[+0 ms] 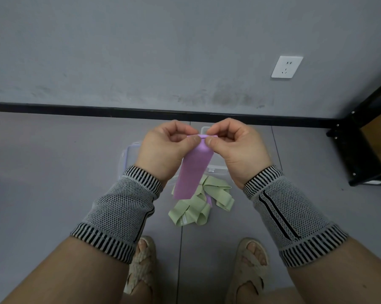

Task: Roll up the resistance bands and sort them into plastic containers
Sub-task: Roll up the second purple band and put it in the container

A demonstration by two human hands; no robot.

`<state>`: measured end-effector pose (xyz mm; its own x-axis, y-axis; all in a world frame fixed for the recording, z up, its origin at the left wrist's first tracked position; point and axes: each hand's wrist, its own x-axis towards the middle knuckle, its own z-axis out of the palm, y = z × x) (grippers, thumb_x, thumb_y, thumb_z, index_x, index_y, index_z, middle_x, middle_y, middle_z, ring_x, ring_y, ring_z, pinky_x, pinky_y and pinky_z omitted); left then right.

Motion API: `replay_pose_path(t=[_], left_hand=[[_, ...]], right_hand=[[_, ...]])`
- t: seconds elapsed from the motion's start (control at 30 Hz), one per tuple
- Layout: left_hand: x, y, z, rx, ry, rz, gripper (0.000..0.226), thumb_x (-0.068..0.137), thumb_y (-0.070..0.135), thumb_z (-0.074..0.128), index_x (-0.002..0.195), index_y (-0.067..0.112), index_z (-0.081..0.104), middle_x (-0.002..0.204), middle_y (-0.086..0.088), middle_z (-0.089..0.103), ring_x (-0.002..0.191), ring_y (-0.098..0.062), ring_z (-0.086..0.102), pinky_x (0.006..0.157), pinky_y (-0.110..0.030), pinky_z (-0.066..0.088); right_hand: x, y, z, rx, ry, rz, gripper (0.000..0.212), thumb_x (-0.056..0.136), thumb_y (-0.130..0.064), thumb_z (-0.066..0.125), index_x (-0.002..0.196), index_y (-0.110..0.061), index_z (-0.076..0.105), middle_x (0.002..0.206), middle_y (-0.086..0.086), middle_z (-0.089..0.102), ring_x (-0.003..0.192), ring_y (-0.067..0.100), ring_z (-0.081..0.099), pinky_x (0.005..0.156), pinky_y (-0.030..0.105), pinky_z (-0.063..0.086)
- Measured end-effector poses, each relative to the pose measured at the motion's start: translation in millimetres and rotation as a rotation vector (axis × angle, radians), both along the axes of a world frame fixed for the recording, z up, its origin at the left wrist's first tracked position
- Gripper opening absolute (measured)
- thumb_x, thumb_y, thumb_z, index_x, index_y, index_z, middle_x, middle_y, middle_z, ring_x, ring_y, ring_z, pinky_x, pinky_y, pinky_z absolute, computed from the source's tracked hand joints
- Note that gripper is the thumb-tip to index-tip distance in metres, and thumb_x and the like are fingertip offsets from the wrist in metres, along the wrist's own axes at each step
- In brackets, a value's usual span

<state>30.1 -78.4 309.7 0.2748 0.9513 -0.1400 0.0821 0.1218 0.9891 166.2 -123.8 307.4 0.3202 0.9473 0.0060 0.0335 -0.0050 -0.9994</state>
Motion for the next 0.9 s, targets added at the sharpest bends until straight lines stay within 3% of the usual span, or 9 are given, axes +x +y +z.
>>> replay_pose_path(t=[0.1,0.17,0.3,0.5,0.73,0.9], left_hand=[[-2.4,1.4,-0.1,0.032,0.009,0.027,0.017,0.081,0.003,0.069,0.074,0.019,0.065,0.068,-0.004,0.068,0.067,-0.017,0.061,0.067,-0.031,0.050],[-3.9,2.3,0.1,0.048,0.003,0.035,0.017,0.081,0.003,0.068,0.074,0.019,0.065,0.071,-0.007,0.067,0.070,-0.019,0.061,0.069,-0.032,0.051],[-4.3,2.2,1.4,0.076,0.018,0.036,0.018,0.081,0.001,0.068,0.076,0.017,0.065,0.069,-0.002,0.067,0.068,-0.015,0.061,0.068,-0.029,0.052],[-4.5,1.1,1.8,0.078,0.026,0.017,0.018,0.080,0.001,0.068,0.077,0.018,0.066,0.069,0.001,0.068,0.069,-0.012,0.063,0.070,-0.028,0.053],[-4.4,1.6,1.0,0.071,0.018,0.026,0.020,0.080,0.000,0.067,0.076,0.020,0.066,0.076,-0.004,0.070,0.078,-0.020,0.064,0.082,-0.042,0.053],[-3.0,0.3,1.7,0.106,0.013,0.041,0.020,0.080,-0.002,0.066,0.076,0.018,0.065,0.081,-0.005,0.071,0.080,-0.019,0.066,0.080,-0.037,0.054]], right_hand=[[1.4,0.2,-1.6,-0.043,0.108,0.013,0.024,0.080,0.006,0.065,0.084,-0.018,0.064,0.085,0.005,0.069,0.079,0.015,0.065,0.079,0.032,0.055],[2.9,-0.5,-2.2,-0.082,0.161,-0.002,0.021,0.082,0.002,0.064,0.085,-0.018,0.064,0.084,0.006,0.070,0.077,0.015,0.065,0.075,0.031,0.053],[2.6,-0.6,-2.8,-0.089,0.157,-0.022,0.012,0.085,-0.005,0.064,0.081,-0.016,0.065,0.078,0.005,0.071,0.074,0.017,0.066,0.077,0.034,0.055],[1.5,0.6,-3.6,-0.064,0.149,-0.038,0.013,0.084,0.000,0.065,0.079,-0.012,0.064,0.077,0.009,0.071,0.072,0.018,0.068,0.074,0.034,0.056],[1.7,1.0,-5.1,-0.063,0.104,-0.036,0.018,0.083,0.001,0.065,0.078,-0.017,0.065,0.077,0.010,0.070,0.076,0.022,0.067,0.081,0.042,0.057],[-0.9,-0.5,-2.9,-0.069,0.014,-0.031,0.006,0.084,-0.010,0.069,0.084,-0.016,0.068,0.080,0.005,0.072,0.071,0.010,0.065,0.068,0.025,0.054]])
